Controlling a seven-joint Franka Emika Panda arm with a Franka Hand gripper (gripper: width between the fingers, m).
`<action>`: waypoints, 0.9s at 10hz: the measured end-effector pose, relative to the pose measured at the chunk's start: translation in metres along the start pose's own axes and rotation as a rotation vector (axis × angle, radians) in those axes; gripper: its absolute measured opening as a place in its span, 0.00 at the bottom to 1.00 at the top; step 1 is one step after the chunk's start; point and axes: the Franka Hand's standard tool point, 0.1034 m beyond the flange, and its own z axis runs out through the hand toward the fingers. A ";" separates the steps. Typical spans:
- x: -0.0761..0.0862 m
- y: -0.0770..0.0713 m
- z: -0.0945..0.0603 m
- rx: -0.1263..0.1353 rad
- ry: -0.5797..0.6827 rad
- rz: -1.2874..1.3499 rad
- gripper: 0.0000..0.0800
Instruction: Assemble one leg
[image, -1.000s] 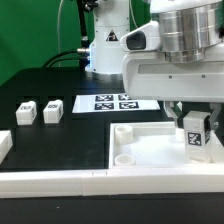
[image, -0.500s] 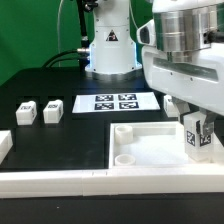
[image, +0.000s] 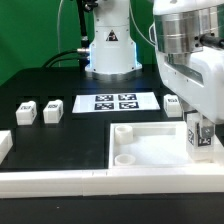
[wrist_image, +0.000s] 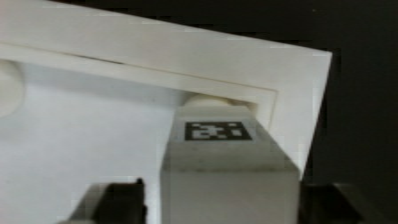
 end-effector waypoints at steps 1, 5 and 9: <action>-0.005 0.001 0.002 -0.004 0.000 -0.052 0.68; -0.009 0.001 0.002 -0.019 -0.004 -0.557 0.81; -0.003 -0.005 -0.001 -0.036 0.017 -1.077 0.81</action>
Offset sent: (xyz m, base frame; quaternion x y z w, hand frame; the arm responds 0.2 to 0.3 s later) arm 0.0030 0.0008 0.0000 -0.0289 0.0205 -0.3336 0.9420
